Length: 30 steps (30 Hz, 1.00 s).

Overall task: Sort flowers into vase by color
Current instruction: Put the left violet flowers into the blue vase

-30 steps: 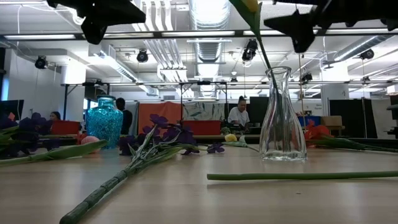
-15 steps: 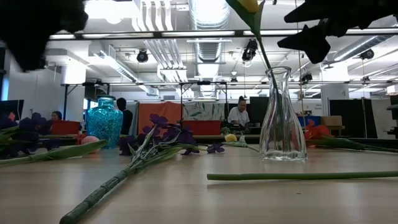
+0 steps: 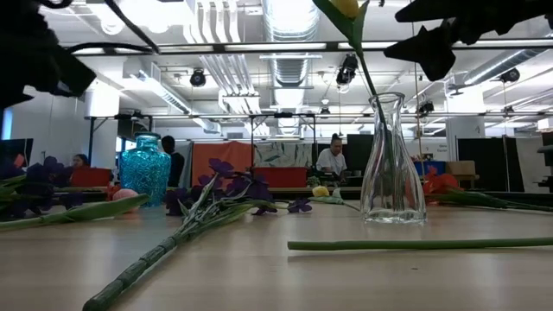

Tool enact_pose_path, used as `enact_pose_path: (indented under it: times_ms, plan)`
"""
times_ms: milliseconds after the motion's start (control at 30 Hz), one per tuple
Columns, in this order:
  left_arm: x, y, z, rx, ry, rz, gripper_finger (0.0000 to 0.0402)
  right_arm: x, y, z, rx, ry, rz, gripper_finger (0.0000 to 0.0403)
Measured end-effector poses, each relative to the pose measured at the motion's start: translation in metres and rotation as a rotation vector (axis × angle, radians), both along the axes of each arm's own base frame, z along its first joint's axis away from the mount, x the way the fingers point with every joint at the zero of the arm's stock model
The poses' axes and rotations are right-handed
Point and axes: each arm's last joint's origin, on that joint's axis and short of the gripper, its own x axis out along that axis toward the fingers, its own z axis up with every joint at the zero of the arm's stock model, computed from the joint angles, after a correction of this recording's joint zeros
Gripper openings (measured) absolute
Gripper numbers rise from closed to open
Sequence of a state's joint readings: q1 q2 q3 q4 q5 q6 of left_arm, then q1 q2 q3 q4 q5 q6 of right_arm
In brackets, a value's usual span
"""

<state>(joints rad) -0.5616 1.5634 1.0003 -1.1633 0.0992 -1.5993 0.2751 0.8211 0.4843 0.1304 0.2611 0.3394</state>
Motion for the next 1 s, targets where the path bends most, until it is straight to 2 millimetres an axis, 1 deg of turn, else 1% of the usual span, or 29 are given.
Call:
enact_pose_path:
  times_ms: [233, 367, 500, 767, 867, 933, 1000]
  plan:
    - [-0.043, 0.008, -0.012, 0.073, -0.009, 0.176, 0.0181, 0.000, 0.001, 0.000, -0.001, 0.001, 0.007, 0.0269]
    - [-0.055, 0.011, -0.020, 0.088, -0.058, 0.225, 0.0181, 0.000, 0.001, 0.000, 0.000, -0.003, 0.007, 0.0271]
    - [-0.055, 0.011, -0.029, 0.053, -0.104, 0.233, 0.0181, 0.000, 0.001, 0.001, 0.006, -0.010, 0.003, 0.0272]
    - [-0.052, 0.009, -0.046, 0.080, -0.085, 0.199, 0.0176, 0.000, 0.001, 0.001, 0.020, -0.012, -0.001, 0.0272]
    - [-0.049, 0.007, -0.051, 0.081, -0.083, 0.193, 0.0151, 0.000, 0.001, 0.002, 0.022, -0.016, -0.001, 0.0272]
    - [-0.048, 0.006, -0.053, 0.077, -0.081, 0.183, 0.0120, 0.000, 0.001, 0.002, 0.021, -0.017, -0.001, 0.0272]
    - [-0.047, 0.004, -0.052, 0.071, -0.078, 0.174, 0.0080, 0.000, 0.001, 0.003, 0.022, -0.020, -0.001, 0.0270]
